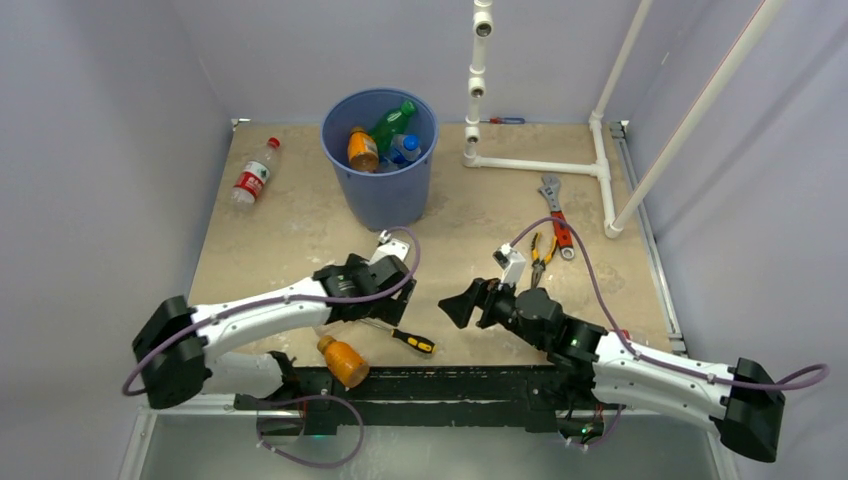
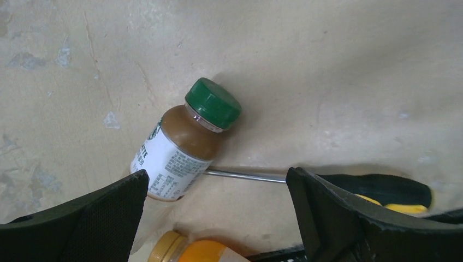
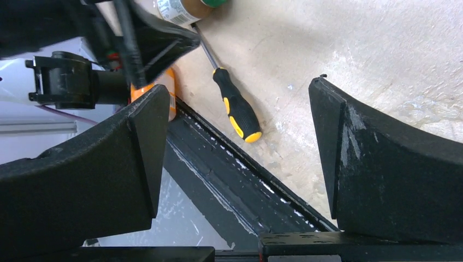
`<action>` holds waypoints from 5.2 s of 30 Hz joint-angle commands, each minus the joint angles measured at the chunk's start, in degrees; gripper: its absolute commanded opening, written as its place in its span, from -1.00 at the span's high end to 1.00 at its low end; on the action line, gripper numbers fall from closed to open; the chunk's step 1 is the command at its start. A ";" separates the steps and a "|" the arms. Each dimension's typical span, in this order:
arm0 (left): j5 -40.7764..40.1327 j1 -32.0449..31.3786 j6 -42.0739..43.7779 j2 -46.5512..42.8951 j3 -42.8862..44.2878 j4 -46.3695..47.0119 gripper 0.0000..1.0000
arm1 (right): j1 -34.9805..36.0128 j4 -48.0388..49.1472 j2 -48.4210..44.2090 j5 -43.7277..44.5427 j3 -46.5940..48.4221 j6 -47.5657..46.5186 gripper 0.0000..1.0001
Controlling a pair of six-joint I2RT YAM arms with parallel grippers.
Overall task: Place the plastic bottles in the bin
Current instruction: Pick up the plastic bottle at the center of the board, then place the plastic bottle in the trash bin.
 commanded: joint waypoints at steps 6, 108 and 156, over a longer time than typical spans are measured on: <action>-10.33 -0.25 2.90 9.03 5.67 -3.21 -0.99 | 0.22 -1.84 -3.92 0.04 -0.61 -0.26 -0.84; 58.36 10.85 -4.25 -16.48 -10.35 93.34 1.00 | 0.30 28.01 -0.49 -19.59 8.41 -21.99 -0.69; 57.43 6.51 6.03 -7.44 11.72 56.34 -0.36 | 0.66 18.81 -7.09 -14.82 5.20 -24.54 0.76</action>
